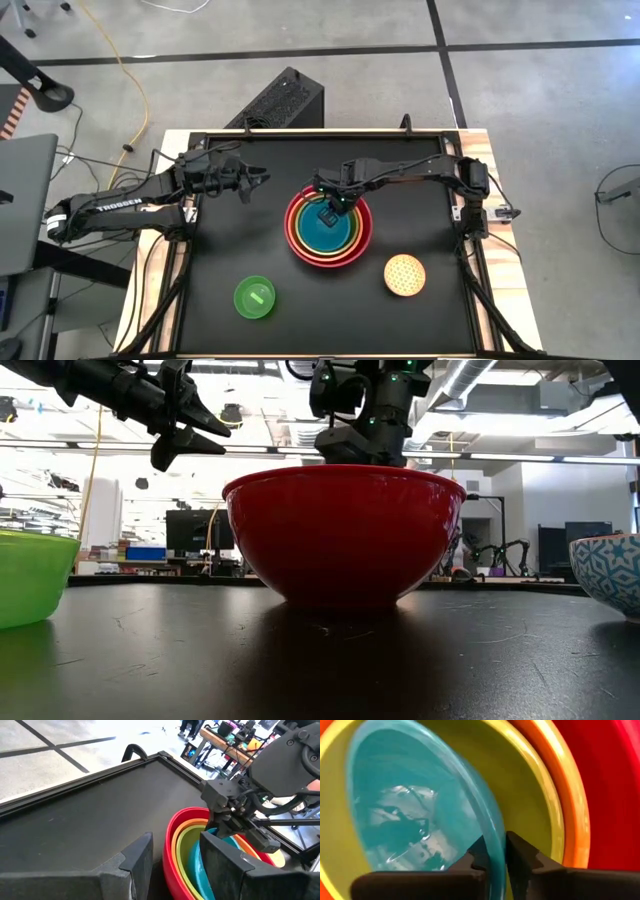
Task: Nest bowls inside each other
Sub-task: Stack the blue bowl on top of the light green bowl, then stack the yellow bowl on top of the blue bowl
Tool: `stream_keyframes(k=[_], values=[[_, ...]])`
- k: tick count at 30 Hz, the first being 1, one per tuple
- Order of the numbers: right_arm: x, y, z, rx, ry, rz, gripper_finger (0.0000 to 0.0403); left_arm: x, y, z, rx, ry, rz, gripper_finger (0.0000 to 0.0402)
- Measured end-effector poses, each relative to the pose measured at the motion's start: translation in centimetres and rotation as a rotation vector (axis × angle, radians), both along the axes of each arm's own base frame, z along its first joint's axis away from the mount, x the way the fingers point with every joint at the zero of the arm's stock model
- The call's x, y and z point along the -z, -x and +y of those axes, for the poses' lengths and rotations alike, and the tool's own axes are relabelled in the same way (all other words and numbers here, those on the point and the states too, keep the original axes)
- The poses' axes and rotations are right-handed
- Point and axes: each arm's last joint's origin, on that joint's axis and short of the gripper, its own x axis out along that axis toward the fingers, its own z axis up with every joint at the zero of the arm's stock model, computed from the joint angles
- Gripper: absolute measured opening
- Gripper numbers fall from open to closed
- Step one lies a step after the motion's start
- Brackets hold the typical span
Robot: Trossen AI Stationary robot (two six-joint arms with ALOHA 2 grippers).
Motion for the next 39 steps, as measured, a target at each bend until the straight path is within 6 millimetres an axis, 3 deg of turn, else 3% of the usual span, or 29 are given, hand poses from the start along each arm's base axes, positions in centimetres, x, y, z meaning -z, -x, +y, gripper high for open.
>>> stream_keyframes(k=[7, 18, 24, 28, 33, 39], values=[[-0.3, 0.3, -0.2, 0.009, -0.012, 0.012, 0.0114, 0.0, 0.0, 0.0, 0.0, 0.0, 0.0, 0.0151], [-5.0, 1.7, -0.6, 0.02, -0.002, 0.034, 0.0127, 0.0, 0.0, 0.0, 0.003, -0.011, 0.004, 0.0151], [-7.7, 2.1, 0.3, -0.015, 0.001, 0.037, 0.0127, 0.0, 0.0, -0.1, 0.034, -0.006, 0.003, 0.015], [-9.7, 2.7, 2.5, -0.075, -0.001, 0.059, 0.0127, 0.3, 0.0, -0.3, 0.107, 0.007, 0.025, 0.015], [-11.8, 3.9, 6.7, -0.201, 0.0, 0.093, 0.0127, 1.3, 0.2, -0.7, 0.209, 0.081, 0.112, 0.015], [-12.4, 5.3, 12.4, -0.275, -0.042, 0.12, 0.0127, 3.0, 0.9, -2.0, 0.454, 0.265, 0.259, 0.015]])
